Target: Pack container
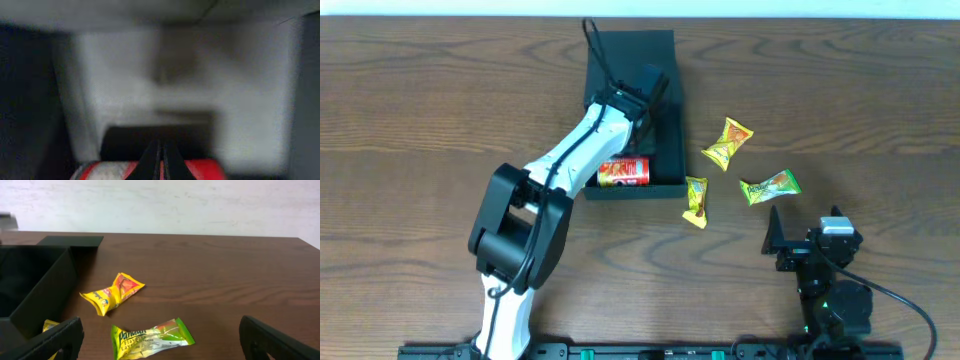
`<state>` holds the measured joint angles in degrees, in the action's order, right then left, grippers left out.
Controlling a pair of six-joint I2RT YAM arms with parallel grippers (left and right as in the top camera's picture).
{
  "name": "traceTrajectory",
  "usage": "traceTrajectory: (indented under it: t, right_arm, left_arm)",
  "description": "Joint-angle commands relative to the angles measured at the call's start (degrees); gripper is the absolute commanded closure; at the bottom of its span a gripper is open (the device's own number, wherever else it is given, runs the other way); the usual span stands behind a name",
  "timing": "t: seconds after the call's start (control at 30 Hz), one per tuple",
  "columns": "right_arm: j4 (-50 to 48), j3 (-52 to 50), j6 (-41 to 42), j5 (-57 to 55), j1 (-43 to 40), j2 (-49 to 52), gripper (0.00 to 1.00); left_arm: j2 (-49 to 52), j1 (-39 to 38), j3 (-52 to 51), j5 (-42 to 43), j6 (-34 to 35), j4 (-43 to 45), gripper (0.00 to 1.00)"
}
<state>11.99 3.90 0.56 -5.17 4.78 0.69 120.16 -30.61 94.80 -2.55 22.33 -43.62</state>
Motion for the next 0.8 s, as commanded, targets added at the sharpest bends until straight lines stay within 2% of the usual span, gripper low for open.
traceTrajectory:
  t: [0.0,0.07,0.23,0.33,0.77]
  right_arm:
    - [0.02,-0.2,-0.85,-0.59,-0.35,-0.31,0.01]
    - [0.02,-0.2,-0.85,-0.59,-0.35,-0.31,0.01]
    - [0.02,-0.2,-0.85,-0.59,-0.35,-0.31,0.01]
    - [0.02,-0.2,-0.85,-0.59,-0.35,-0.31,0.01]
    - [0.02,-0.2,-0.85,-0.59,-0.35,-0.31,0.01]
  left_arm:
    - [-4.7,-3.04,2.43,0.94,0.66,0.55,0.94]
    - [-4.83,-5.42,2.43,0.35,1.79,0.7,0.94]
    - [-3.96,-8.35,0.15,0.22,9.88,1.11,0.94]
    - [-3.91,-8.41,-2.91,2.84,10.51,3.28,0.94]
    - [-3.91,-8.35,-12.87,3.32,12.7,10.32,0.94]
